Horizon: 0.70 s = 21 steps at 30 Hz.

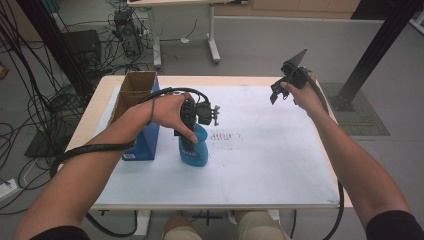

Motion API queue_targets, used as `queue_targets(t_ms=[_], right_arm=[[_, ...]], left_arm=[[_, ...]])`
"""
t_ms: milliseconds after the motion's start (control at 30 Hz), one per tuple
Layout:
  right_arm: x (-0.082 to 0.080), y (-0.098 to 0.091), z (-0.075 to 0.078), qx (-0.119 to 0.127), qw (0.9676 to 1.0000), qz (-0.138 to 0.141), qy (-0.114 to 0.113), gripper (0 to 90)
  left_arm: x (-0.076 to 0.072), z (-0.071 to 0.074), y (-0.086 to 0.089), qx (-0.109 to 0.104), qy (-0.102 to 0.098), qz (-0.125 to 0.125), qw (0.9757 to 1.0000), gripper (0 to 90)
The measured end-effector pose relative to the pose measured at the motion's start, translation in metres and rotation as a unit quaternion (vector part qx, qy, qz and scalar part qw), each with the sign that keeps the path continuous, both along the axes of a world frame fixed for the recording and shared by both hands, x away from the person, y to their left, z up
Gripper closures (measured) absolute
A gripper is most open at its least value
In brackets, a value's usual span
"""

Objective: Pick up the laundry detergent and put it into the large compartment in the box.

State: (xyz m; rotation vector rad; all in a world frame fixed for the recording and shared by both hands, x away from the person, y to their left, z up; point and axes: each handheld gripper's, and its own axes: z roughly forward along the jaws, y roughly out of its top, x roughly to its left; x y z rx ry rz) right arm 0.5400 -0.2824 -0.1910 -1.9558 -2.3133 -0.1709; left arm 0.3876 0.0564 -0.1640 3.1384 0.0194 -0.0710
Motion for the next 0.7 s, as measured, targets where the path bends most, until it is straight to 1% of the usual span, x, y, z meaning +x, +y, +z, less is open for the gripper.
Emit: queue_targets(t_ms=[533,700], right_arm=[[-0.0005,-0.0025,0.0009,0.0,1.0,-0.002,-0.002,6.5],[-0.0001,-0.0023,0.0005,0.0,1.0,-0.002,-0.001,6.5]], left_arm=[[-0.0003,-0.0012,-0.0008,0.0,0.0,0.0,1.0,7.3],[-0.0008,-0.0003,-0.0006,-0.001,-0.005,-0.002,1.0,7.4]])
